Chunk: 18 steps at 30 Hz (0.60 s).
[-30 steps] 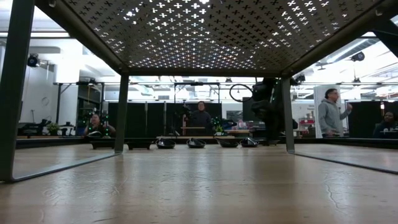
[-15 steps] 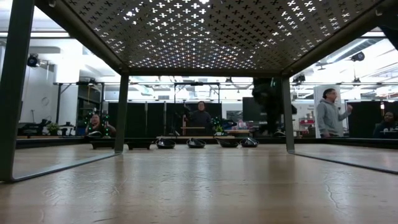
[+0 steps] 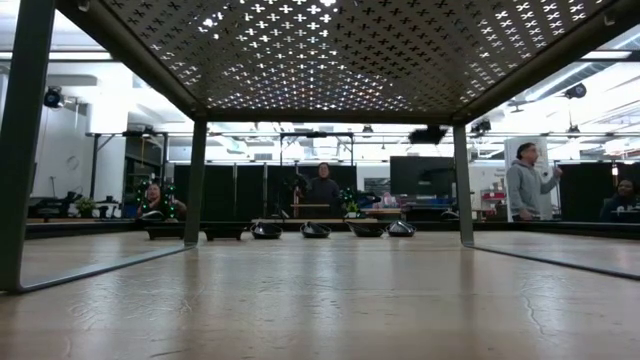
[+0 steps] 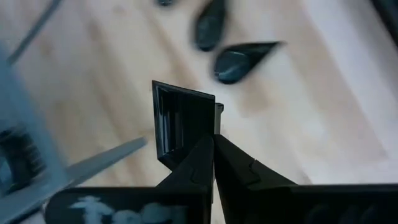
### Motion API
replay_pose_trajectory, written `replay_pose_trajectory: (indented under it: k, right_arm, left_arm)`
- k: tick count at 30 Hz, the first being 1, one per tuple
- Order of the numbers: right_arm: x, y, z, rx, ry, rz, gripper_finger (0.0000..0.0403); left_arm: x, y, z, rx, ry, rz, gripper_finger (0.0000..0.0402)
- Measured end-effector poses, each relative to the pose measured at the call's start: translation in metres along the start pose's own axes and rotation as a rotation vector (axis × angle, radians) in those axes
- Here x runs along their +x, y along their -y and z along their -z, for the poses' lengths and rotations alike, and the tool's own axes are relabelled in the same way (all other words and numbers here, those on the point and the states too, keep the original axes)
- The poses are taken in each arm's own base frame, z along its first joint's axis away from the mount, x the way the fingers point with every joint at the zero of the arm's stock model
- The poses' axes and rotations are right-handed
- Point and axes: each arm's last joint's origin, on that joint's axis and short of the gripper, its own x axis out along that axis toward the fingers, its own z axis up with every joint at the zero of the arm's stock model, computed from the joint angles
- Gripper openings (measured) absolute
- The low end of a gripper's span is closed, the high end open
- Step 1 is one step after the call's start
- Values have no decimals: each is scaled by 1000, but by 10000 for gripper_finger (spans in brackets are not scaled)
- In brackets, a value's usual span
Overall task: Pick & Place Mini shaped plates
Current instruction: Stack the square plate on top of the other square plate on the shelf
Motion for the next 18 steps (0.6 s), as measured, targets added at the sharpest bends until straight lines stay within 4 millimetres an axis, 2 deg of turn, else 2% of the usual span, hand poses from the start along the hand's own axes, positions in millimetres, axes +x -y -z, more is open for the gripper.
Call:
replay_pose_trajectory:
  k: [6, 12, 18]
  right_arm:
    - [-3, -54, -2, -161, -16, -101, 8]
    - [13, -103, 3, -281, -98, -155, 8]
    - [25, -134, 10, -322, -152, -176, 8]
  left_arm:
    - [0, 0, 0, 1, -10, 8, 138]
    - [0, 1, 1, 4, -32, 26, 138]
    - [0, 1, 1, 27, -37, 30, 138]
